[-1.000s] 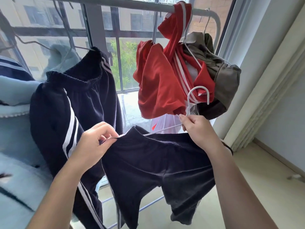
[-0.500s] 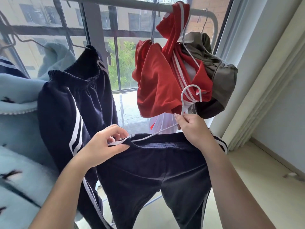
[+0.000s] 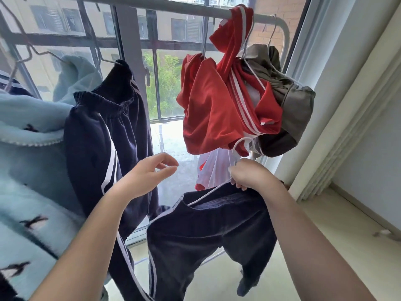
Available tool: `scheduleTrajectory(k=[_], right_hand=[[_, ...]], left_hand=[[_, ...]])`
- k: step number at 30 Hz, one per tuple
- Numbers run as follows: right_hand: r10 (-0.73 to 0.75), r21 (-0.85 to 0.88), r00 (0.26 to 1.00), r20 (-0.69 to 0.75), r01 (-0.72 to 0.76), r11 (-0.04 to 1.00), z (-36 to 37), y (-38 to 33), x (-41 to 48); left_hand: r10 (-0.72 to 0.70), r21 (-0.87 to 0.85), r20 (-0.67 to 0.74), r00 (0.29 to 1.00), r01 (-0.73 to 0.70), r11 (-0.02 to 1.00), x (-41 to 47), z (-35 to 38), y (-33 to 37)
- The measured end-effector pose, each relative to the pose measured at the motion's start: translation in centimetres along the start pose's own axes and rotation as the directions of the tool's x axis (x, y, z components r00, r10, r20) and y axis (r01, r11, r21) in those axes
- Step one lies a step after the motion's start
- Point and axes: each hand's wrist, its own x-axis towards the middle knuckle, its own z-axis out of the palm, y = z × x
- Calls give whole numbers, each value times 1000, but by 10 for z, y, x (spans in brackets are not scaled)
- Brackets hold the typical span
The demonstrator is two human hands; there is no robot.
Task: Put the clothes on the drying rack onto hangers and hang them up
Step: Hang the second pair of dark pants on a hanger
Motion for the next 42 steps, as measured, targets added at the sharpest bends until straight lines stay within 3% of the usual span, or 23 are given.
scheduleTrajectory(k=[2,7,12,21,26,30,32,34,37,40,42], right_hand=[[21,9,999,-33,-21,1000,-6,1,9],[160,129,986,52,-165,978,-18,9,25],[201,147,979,-24,-195,970,-22,33,34],[217,-37,944,249,-214,976,-6,46,24],[93,-45,932,349,-82,996,-21,35,8],[-109,209,973,203,65,976,-41,28,2],[-203,292,977,59,178,940,-53,21,-1],[-272,323,962,-28,266,908,-64,15,-4],[-340,337,940,-13,324,884,-73,9,-9],[-436,364,898,57,389,847,-76,3,-17],[-492,365,869,41,446,817,-80,-7,-25]], left_hand=[[2,15,12,1000,-2,1000,4,1,5],[24,40,39,999,-25,999,9,5,13],[47,68,67,997,-52,996,12,12,13],[35,142,151,988,-56,988,27,30,21],[-4,239,246,969,-57,969,34,45,20],[23,277,305,952,-112,954,31,44,14],[69,221,272,960,-132,966,25,44,12],[169,182,136,976,-192,964,18,45,12],[229,88,-10,973,-227,970,9,37,14],[100,-212,-6,995,-99,972,3,18,21],[15,-259,65,998,3,966,3,3,27]])
